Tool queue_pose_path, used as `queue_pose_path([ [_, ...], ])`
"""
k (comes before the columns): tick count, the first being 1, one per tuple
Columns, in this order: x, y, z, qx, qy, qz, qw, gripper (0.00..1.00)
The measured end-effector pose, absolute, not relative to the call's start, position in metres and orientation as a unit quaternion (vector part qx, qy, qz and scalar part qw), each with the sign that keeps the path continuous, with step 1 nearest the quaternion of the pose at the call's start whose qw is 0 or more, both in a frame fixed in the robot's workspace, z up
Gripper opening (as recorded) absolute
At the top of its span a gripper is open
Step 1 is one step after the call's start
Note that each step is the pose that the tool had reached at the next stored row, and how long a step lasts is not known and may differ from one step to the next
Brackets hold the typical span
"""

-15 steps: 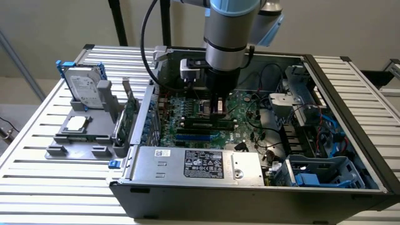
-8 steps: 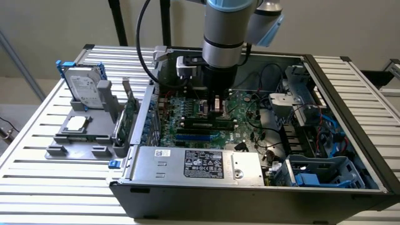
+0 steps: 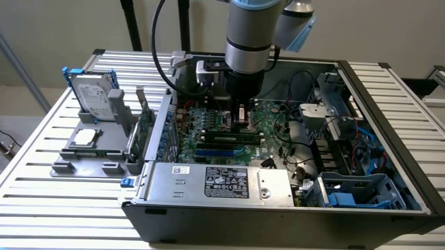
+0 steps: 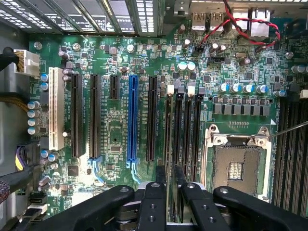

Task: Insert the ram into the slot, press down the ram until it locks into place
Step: 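Insert the ram into the slot, then press down the ram until it locks into place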

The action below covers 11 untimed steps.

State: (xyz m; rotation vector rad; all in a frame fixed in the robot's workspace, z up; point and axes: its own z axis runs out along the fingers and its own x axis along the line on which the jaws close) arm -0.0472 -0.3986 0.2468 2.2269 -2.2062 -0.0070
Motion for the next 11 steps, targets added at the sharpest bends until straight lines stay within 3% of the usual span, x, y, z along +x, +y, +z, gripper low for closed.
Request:
queue_pose_path([
  [3, -0.0472, -0.3986, 0.2469, 0.710, -0.704, -0.002, 0.004, 0.19],
  [5, -0.0472, -0.3986, 0.2469, 0.710, -0.704, -0.002, 0.004, 0.11],
  [11, -0.0472, -0.3986, 0.2469, 0.710, -0.704, -0.002, 0.004, 0.11],
])
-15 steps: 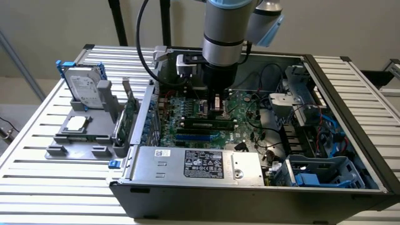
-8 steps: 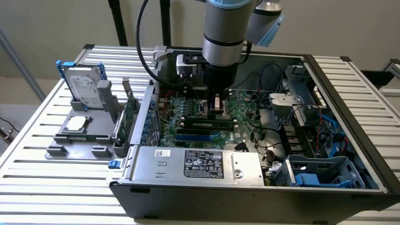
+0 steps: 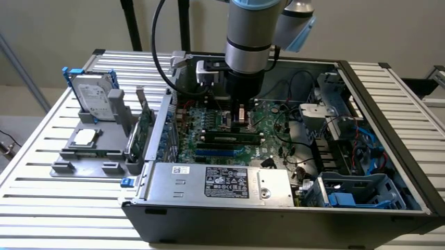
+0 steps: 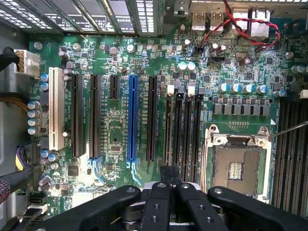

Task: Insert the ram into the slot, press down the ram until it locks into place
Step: 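Press down the ram until it locks into place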

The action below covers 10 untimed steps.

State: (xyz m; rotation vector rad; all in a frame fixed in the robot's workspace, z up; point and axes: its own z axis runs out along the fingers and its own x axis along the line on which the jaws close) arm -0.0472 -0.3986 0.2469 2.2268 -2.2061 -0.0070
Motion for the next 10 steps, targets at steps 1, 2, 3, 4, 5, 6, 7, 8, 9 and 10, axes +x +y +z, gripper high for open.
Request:
queue_pose_path([
  [1, -0.0472, -0.3986, 0.2469, 0.710, -0.704, -0.002, 0.004, 0.11],
  [2, -0.0472, -0.3986, 0.2469, 0.710, -0.704, -0.002, 0.004, 0.11],
  [3, -0.0472, -0.3986, 0.2469, 0.710, -0.704, -0.002, 0.004, 0.11],
  [4, -0.0472, -0.3986, 0.2469, 0.710, -0.704, -0.002, 0.004, 0.11],
  [5, -0.0472, -0.3986, 0.2469, 0.710, -0.704, -0.002, 0.004, 0.11],
  [6, -0.0472, -0.3986, 0.2469, 0.710, -0.704, -0.002, 0.004, 0.11],
  [7, -0.0472, -0.3986, 0.2468, 0.710, -0.704, -0.002, 0.003, 0.11],
  [8, -0.0472, -0.3986, 0.2469, 0.710, -0.704, -0.002, 0.004, 0.11],
  [9, -0.0472, -0.3985, 0.2469, 0.710, -0.704, -0.002, 0.004, 0.11],
  [10, -0.0473, -0.3977, 0.2468, 0.710, -0.704, -0.002, 0.004, 0.11],
])
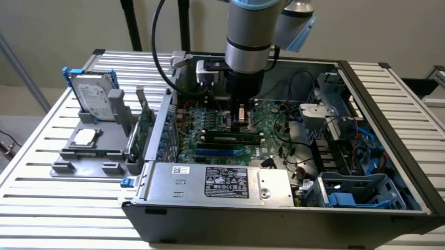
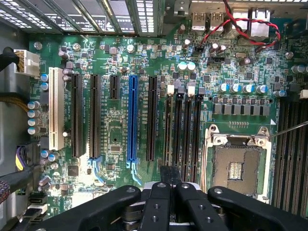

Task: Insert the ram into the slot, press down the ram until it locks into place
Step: 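Press down the ram until it locks into place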

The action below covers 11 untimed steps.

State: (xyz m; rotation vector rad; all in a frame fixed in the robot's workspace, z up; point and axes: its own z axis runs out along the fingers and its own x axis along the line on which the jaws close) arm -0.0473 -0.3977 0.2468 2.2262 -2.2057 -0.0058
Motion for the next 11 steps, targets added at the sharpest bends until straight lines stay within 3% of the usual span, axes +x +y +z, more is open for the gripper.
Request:
queue_pose_path([
  [11, -0.047, -0.395, 0.234, 0.710, -0.704, -0.001, 0.004, 0.11],
])
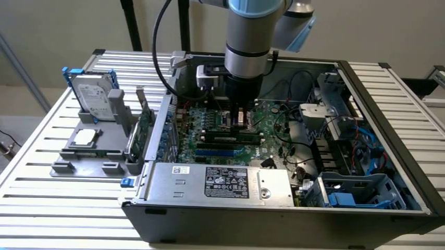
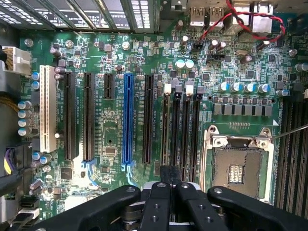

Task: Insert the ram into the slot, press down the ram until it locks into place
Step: 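Press down the ram until it locks into place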

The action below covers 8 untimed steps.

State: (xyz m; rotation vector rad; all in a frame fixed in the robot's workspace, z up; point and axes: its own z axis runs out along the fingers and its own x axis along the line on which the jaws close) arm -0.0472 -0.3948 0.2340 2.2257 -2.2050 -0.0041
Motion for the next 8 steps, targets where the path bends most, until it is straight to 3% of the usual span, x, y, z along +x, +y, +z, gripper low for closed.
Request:
queue_pose_path([
  [8, -0.0469, -0.3945, 0.2283, 0.710, -0.704, -0.002, 0.004, 0.11],
])
